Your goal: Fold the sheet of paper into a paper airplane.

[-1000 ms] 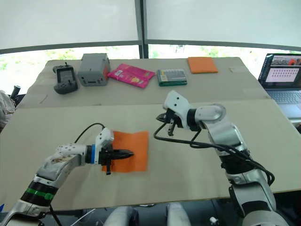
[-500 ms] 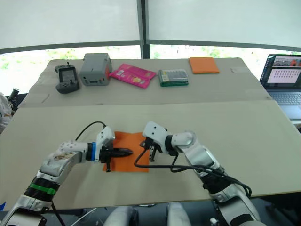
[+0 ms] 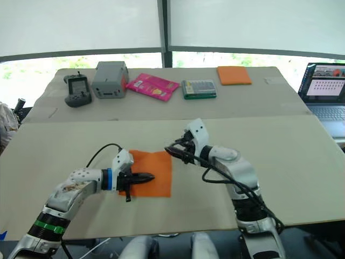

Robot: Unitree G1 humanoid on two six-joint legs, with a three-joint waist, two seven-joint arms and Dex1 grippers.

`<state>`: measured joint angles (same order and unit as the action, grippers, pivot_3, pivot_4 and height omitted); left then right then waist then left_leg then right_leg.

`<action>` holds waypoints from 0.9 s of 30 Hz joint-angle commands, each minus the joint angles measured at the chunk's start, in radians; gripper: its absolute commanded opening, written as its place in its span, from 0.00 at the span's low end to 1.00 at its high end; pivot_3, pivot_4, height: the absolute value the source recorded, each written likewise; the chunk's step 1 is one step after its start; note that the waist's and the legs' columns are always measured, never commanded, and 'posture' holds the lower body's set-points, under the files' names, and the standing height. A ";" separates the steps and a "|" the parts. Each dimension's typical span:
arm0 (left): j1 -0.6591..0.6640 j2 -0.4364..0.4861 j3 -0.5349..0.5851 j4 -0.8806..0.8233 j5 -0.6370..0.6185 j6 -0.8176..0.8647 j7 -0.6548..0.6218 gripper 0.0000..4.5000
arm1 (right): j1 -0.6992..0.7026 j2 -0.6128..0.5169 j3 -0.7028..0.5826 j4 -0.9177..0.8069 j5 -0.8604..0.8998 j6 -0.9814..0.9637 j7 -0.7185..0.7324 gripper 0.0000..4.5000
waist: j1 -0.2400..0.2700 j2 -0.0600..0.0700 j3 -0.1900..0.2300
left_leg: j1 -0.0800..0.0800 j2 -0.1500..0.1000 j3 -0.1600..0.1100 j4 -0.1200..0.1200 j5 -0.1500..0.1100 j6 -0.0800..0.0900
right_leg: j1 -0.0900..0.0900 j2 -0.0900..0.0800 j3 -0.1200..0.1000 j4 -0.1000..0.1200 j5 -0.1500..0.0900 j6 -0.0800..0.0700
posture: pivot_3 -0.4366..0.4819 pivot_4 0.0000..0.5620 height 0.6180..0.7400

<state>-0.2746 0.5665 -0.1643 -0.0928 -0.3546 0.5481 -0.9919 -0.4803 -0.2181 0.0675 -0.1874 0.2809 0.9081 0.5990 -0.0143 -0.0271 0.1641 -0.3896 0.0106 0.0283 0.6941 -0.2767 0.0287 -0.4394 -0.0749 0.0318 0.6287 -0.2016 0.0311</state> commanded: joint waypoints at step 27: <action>-0.052 0.013 0.025 -0.105 -0.097 0.054 -0.030 0.00 | -0.102 -0.261 0.125 0.165 0.046 -0.166 0.331 0.01 | -0.002 0.000 0.000 | 0.000 -0.003 0.000 0.000 0.000 0.000 | 0.001 0.000 0.000 -0.001 0.000 0.000 | 0.48 0.27 1.00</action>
<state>-0.3172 0.5856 -0.1461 -0.1801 -0.4377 0.6135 -1.0234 -0.5521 -0.4683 0.1866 -0.0266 0.3009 0.7694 0.8752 -0.0163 -0.0272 0.1641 -0.3894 0.0079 0.0283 0.6943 -0.2767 0.0288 -0.4387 -0.0744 0.0319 0.6273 -0.2017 0.0312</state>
